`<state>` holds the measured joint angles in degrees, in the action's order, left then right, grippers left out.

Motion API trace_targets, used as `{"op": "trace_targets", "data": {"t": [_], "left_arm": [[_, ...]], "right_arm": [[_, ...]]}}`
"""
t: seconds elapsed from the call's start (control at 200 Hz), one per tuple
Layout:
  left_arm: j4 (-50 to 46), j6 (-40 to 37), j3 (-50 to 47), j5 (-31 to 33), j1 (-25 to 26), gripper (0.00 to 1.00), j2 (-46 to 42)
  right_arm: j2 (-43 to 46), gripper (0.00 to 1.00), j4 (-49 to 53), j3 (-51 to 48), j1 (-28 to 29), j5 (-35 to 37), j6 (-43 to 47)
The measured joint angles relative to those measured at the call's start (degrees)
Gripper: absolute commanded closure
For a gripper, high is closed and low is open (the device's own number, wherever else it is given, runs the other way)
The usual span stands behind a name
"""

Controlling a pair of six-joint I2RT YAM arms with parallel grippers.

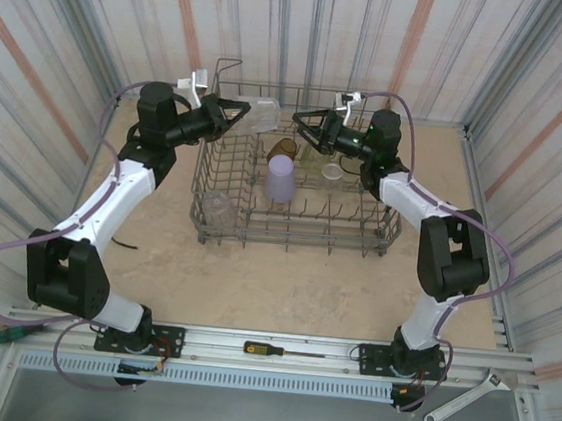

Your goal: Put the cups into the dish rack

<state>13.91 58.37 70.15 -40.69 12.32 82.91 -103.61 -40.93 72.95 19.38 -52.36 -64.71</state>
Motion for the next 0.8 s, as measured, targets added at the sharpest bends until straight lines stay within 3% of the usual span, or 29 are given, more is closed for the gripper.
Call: {"op": "trace_targets", "data": {"t": [0.341,0.796], "left_arm": [[7.7,5.1,-1.2,-3.4,0.0,1.0,3.1],[15.2,8.0,-1.6,-6.5,0.1,1.0,4.6]], "right_arm": [[-6.0,0.01,-11.5,2.1,0.9,0.0,-10.8],[-6.8,0.01,-13.5,4.4,1.9,0.0,-13.8]]}}
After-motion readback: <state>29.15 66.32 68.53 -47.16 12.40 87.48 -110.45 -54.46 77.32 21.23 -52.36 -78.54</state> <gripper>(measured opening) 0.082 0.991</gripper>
